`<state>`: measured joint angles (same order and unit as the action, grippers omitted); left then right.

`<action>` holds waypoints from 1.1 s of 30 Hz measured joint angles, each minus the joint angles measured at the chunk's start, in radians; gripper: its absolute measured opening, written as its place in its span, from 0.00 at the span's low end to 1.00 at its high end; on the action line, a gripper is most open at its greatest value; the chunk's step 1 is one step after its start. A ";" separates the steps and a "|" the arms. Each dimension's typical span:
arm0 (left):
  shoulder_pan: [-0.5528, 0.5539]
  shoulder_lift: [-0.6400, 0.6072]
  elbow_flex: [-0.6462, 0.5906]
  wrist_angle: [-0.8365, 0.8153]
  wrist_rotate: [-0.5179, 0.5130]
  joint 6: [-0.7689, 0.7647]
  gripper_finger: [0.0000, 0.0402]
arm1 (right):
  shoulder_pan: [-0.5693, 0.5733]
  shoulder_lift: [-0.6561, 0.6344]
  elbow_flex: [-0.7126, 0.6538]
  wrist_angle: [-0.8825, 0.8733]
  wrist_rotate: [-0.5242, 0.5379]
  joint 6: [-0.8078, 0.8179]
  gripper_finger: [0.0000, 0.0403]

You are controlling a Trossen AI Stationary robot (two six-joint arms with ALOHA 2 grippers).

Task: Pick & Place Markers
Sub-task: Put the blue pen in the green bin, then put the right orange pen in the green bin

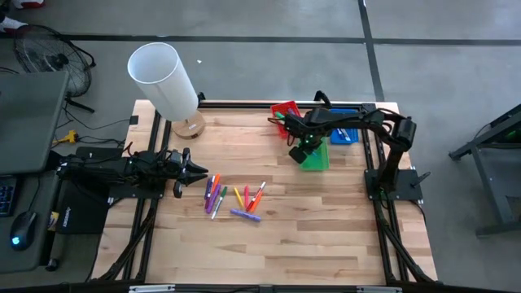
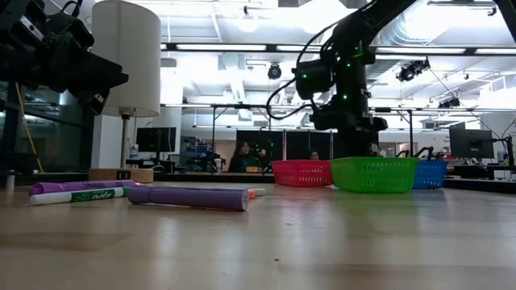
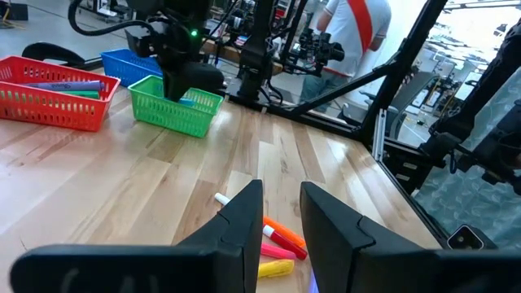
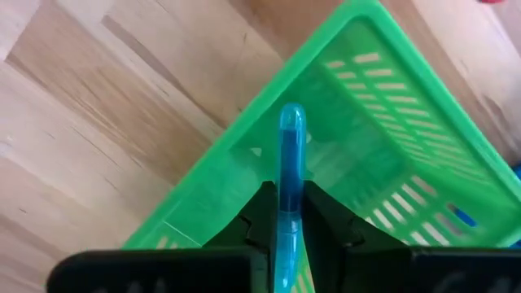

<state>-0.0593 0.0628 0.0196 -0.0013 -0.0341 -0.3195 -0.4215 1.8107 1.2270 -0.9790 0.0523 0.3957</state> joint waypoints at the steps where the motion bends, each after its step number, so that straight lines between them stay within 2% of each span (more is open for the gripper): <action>1: 0.000 0.000 0.000 0.000 0.000 0.000 0.21 | 0.000 0.000 0.000 0.000 0.000 0.000 0.10; 15: 0.000 0.000 0.000 0.000 0.000 0.000 0.21 | 0.003 0.000 0.000 -0.008 0.007 -0.012 0.13; 33: 0.000 0.000 0.000 0.000 0.000 0.000 0.21 | 0.003 0.000 0.001 -0.100 0.001 -0.035 0.39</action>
<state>-0.0593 0.0629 0.0195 -0.0013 -0.0341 -0.3199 -0.4183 1.8107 1.2278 -1.0794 0.0530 0.3605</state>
